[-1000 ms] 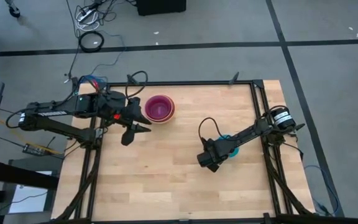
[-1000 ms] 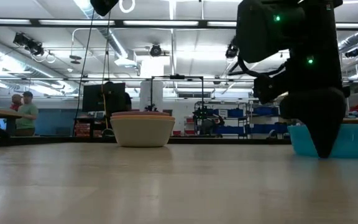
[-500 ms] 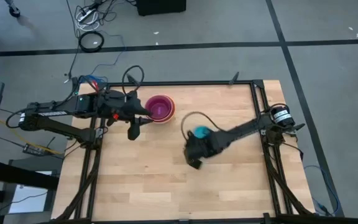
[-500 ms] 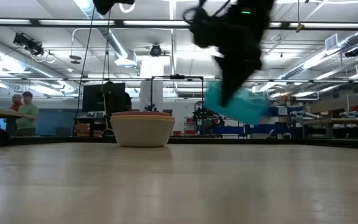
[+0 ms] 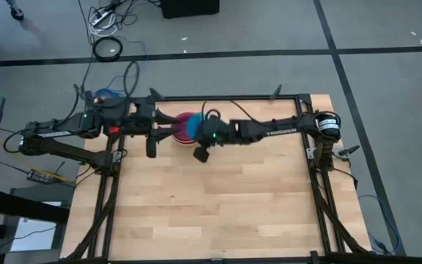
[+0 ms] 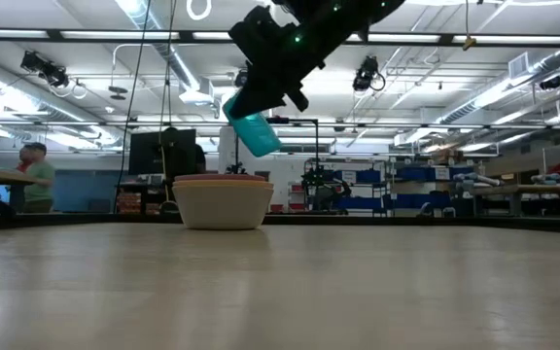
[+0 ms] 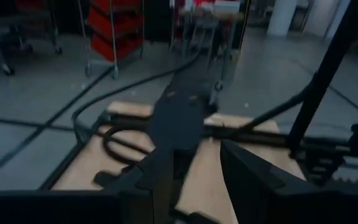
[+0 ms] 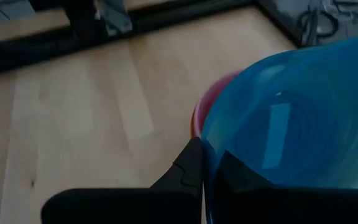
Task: Nest bowls inside each other
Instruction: Stack the blue bowl on top of the purple bowl
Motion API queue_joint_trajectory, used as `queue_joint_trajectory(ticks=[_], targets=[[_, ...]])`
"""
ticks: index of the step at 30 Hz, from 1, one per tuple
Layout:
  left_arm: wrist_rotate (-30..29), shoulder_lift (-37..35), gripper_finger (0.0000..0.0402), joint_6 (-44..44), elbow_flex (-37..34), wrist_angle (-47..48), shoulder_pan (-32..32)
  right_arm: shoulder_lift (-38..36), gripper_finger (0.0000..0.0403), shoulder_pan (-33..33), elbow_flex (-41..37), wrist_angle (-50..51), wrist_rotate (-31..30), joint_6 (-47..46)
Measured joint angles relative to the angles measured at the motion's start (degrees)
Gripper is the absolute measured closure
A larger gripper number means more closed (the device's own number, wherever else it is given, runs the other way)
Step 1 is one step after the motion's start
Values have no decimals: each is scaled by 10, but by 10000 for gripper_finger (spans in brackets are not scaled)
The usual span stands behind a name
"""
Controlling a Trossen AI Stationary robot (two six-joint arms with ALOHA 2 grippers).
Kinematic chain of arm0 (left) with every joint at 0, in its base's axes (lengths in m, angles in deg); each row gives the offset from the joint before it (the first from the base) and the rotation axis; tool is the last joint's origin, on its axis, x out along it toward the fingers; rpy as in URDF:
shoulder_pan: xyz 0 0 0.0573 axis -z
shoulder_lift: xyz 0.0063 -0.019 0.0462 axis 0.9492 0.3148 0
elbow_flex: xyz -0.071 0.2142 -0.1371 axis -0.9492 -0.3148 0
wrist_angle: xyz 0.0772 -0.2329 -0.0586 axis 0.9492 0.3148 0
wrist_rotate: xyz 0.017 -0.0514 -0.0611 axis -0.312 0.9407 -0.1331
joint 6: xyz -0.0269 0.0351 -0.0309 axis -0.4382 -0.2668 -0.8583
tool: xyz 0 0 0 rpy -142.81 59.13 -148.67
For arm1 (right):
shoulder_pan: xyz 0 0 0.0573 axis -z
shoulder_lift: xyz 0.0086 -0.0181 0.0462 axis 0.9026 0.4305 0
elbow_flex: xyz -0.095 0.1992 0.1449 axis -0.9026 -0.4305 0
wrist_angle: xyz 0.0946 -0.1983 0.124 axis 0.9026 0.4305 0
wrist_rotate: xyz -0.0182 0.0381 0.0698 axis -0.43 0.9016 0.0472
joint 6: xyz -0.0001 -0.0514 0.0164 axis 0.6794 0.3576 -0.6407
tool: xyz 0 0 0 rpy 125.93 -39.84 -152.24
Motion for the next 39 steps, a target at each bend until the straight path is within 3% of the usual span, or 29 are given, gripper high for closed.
queue_joint_trajectory(ticks=[8, 23, 31, 39], targets=[[0, -9, 259, 9, 0, -16, 0, 0, 403, 49, 0, -72, 63, 51], [0, -9, 259, 7, 0, -15, 0, 1, 403, 64, -1, -108, 99, 69], [0, -9, 259, 7, 0, -15, 0, 2, 403, 63, -62, -214, 100, 64], [0, -9, 259, 7, 0, -15, 0, 2, 403, 65, -110, -255, 99, 62]])
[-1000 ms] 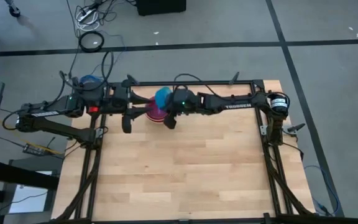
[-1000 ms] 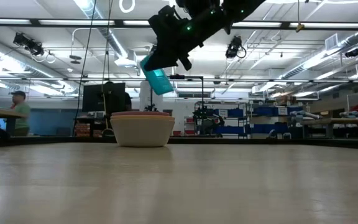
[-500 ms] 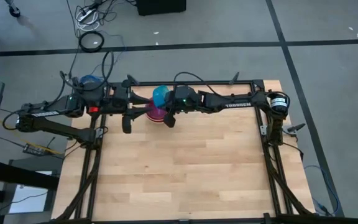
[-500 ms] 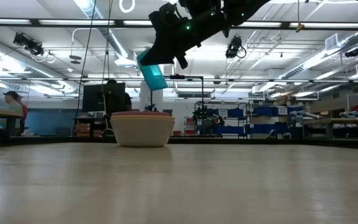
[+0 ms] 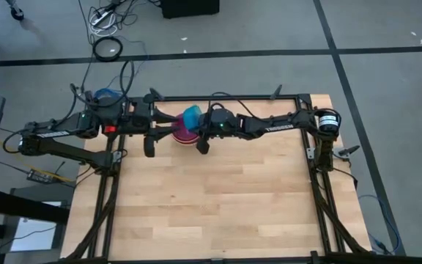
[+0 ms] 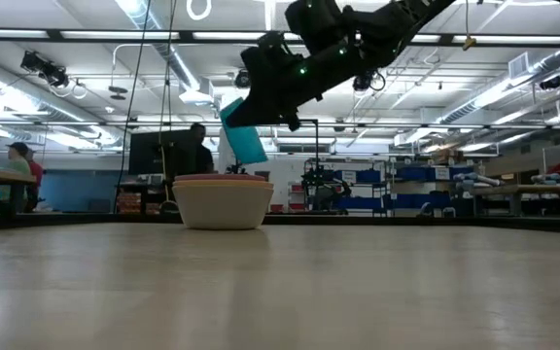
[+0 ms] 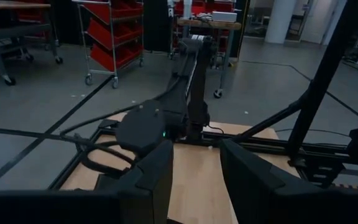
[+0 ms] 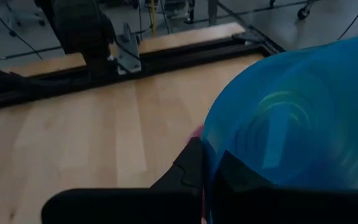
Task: Nest bowls inside each other
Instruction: Stack the blue bowl on top of the purple bowl
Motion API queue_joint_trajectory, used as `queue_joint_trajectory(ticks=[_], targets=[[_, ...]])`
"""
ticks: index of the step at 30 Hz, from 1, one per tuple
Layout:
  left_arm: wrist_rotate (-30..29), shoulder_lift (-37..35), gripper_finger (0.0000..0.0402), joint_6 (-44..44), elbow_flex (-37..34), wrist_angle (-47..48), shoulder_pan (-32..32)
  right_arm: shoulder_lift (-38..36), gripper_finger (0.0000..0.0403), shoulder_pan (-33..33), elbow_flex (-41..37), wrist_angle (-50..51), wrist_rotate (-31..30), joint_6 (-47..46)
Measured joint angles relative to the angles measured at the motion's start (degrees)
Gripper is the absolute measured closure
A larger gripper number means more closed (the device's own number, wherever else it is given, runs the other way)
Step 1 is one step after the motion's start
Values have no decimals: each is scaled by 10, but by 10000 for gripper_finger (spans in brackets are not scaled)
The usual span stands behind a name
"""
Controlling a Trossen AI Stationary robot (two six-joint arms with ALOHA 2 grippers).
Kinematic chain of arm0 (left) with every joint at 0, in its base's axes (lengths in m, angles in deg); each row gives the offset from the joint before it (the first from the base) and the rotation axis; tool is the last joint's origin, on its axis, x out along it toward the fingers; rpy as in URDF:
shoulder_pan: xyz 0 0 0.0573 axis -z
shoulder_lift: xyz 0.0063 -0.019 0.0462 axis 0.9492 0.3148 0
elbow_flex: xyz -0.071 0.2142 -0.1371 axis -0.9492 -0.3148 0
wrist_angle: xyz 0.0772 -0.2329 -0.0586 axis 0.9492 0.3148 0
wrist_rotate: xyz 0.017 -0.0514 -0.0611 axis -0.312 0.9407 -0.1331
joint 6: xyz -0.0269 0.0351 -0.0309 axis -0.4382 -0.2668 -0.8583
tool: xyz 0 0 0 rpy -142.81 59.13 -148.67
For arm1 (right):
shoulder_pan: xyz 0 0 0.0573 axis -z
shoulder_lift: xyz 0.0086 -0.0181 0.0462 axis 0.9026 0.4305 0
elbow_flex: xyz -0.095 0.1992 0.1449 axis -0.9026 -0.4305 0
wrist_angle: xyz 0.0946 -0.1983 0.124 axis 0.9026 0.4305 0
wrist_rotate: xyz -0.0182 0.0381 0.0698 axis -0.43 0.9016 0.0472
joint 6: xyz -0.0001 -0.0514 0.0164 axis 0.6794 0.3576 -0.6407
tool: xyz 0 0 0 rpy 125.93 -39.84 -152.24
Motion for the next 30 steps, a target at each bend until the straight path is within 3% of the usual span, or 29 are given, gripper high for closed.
queue_joint_trajectory(ticks=[8, 18, 30], targets=[[0, 0, 259, 0, 0, 1, 0, 29, 403, 10, -17, -36, 5, -3], [0, 0, 259, 0, 0, 3, 0, 118, 399, 11, 34, -51, 10, -13], [-1, 0, 259, 3, 0, 5, 0, 117, 282, 11, 101, 112, -13, -19]])
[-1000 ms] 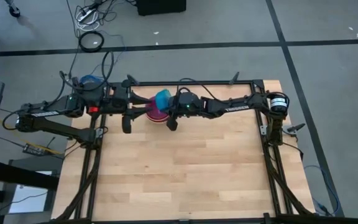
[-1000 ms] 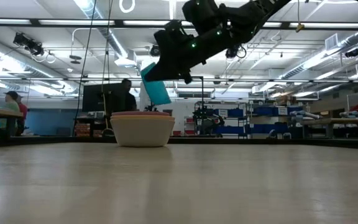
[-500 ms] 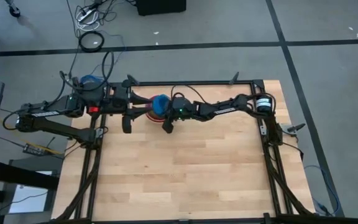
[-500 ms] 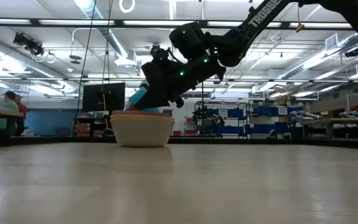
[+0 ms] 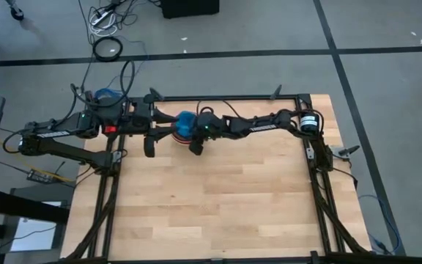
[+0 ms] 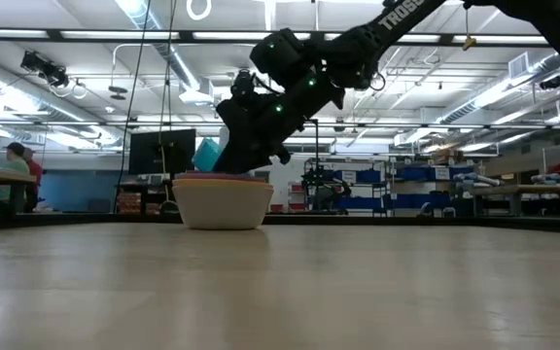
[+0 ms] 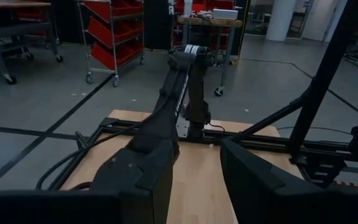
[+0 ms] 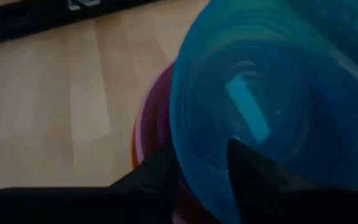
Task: Nest bowls inside each other
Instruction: Stack the blue bowl on top of the purple bowl, then return to Home Position
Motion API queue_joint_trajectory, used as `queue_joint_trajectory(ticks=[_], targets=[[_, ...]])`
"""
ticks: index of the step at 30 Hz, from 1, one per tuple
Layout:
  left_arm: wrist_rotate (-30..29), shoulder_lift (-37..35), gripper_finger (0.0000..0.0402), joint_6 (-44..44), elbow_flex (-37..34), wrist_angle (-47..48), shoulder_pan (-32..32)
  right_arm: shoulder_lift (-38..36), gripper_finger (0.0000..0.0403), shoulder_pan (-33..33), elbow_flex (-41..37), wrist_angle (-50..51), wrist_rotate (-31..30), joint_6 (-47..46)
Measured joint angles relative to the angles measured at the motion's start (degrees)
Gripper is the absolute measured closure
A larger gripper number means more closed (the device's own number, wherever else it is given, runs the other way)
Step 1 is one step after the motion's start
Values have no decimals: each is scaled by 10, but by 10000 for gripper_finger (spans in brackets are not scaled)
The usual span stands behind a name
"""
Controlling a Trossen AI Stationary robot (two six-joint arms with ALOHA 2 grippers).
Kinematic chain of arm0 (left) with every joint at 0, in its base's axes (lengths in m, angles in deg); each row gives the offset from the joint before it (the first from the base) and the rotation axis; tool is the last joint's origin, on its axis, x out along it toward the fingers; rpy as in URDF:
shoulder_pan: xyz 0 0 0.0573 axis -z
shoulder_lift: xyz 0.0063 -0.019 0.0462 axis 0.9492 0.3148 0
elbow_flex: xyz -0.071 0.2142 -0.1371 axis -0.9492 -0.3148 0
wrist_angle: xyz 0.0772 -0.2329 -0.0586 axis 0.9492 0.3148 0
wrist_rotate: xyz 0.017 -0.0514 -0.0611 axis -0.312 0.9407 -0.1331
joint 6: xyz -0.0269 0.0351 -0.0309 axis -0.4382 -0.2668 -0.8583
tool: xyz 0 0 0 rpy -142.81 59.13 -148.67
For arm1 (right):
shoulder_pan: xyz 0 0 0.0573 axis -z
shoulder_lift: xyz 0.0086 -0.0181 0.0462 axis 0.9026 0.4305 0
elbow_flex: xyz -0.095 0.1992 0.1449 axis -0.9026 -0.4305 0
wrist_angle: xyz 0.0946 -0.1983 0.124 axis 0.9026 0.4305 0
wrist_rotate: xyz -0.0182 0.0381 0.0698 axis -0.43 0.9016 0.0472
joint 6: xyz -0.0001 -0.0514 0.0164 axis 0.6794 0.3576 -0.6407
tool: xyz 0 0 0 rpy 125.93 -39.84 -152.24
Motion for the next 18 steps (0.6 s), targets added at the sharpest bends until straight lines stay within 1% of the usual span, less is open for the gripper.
queue_joint_trajectory(ticks=[3, 6, 9, 14, 18], targets=[[0, 0, 259, 0, 0, 0, 0, 0, 260, -2, 28, 37, -4, 1], [-2, 0, 259, 0, 0, 0, 0, 0, 247, -10, 62, 82, -16, 14], [-2, 0, 259, 0, 0, 2, 0, 0, 246, -23, 109, 158, -54, 34], [-2, 0, 259, -1, 0, 18, 0, -1, 247, -50, 178, 273, -135, 59], [-2, -5, 259, -12, 0, 41, 0, -2, 247, -75, 227, 397, -191, 68]])
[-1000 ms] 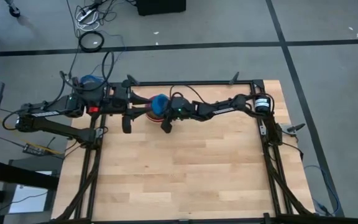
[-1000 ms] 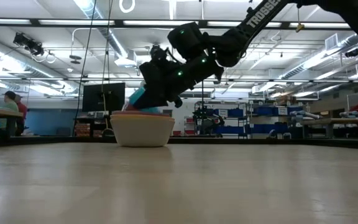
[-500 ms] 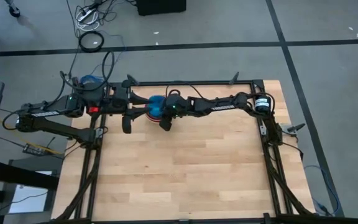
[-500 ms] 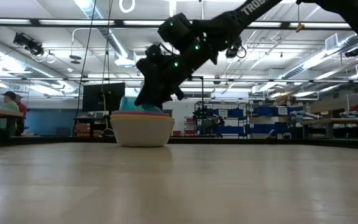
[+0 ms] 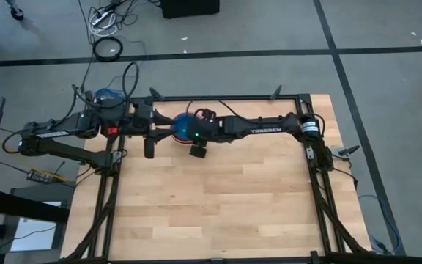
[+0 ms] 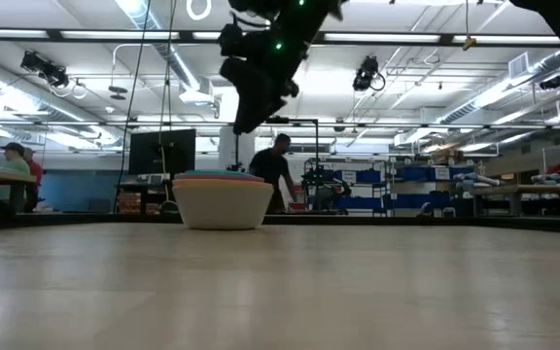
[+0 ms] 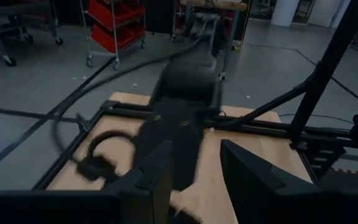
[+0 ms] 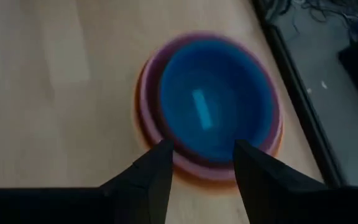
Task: Nest bowls inside each other
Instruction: Return to Home Position
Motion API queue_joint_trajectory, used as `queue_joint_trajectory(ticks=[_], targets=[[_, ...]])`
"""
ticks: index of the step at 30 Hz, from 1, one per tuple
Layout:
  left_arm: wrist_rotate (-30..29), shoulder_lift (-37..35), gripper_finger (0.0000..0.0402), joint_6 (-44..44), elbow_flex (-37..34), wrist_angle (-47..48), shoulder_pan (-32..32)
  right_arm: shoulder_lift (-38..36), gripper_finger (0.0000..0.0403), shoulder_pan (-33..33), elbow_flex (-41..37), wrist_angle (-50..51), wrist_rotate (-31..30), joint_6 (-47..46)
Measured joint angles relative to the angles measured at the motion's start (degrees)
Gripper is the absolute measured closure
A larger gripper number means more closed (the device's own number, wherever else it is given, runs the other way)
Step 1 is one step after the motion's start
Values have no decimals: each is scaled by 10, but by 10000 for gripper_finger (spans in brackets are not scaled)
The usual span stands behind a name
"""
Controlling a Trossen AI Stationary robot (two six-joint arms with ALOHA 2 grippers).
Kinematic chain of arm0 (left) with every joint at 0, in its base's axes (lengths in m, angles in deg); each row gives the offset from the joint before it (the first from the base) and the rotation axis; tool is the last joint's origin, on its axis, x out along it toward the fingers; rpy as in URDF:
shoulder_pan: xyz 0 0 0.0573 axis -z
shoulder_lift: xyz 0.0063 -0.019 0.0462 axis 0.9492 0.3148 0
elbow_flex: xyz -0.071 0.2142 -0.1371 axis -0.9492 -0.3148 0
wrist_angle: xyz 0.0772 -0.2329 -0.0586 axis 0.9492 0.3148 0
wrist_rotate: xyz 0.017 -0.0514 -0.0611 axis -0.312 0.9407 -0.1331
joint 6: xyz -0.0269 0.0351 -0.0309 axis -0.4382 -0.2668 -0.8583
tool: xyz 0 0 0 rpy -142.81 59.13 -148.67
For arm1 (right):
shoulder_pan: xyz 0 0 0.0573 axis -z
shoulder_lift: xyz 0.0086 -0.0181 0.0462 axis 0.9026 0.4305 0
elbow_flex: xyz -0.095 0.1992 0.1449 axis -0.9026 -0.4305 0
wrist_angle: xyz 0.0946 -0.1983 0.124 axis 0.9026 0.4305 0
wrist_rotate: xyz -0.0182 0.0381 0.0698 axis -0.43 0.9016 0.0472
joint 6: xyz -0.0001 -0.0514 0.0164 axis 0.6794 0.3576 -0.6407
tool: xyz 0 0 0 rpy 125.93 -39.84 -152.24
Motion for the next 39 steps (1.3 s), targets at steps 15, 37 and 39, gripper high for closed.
queue_joint_trajectory(ticks=[15, 37, 39], targets=[[31, -32, 259, -101, 0, 37, 0, -73, 248, -176, 10, 62, -10, 56], [95, -294, 259, -32, 0, -14, -54, -548, 249, -245, -46, -71, 217, 152], [94, -313, 259, -31, -17, -12, -54, -585, 248, -245, -89, -74, 211, 151]])
